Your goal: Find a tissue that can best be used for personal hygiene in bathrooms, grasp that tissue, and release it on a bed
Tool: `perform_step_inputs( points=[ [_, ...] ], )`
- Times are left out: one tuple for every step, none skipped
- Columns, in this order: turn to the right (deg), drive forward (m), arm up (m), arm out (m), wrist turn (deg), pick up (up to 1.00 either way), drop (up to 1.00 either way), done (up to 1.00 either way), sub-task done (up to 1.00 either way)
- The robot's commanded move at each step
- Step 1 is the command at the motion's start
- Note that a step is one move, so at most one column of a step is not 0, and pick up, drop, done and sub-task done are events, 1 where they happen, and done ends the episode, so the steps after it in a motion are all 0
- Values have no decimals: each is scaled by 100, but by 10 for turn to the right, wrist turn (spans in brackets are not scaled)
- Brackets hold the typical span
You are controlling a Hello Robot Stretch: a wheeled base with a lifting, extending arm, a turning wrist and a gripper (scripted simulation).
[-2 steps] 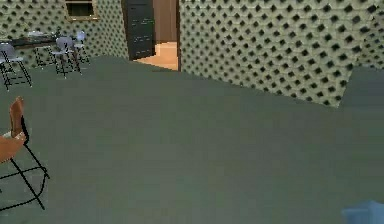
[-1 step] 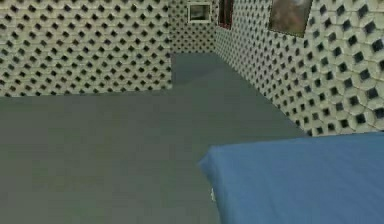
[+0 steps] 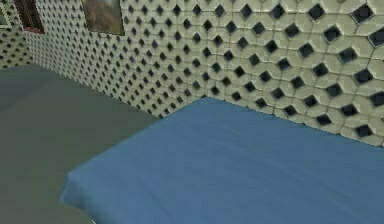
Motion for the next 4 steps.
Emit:
perform_step_inputs(
  points=[
    [210, 0, 0, 0, 0, 0, 0, 0, 0],
    [-450, 0, 0, 0, 0, 0, 0, 0, 0],
    [-450, 0, 0, 0, 0, 0, 0, 0, 0],
    [-420, 0, 0, 0, 0, 0, 0, 0, 0]
  ],
)
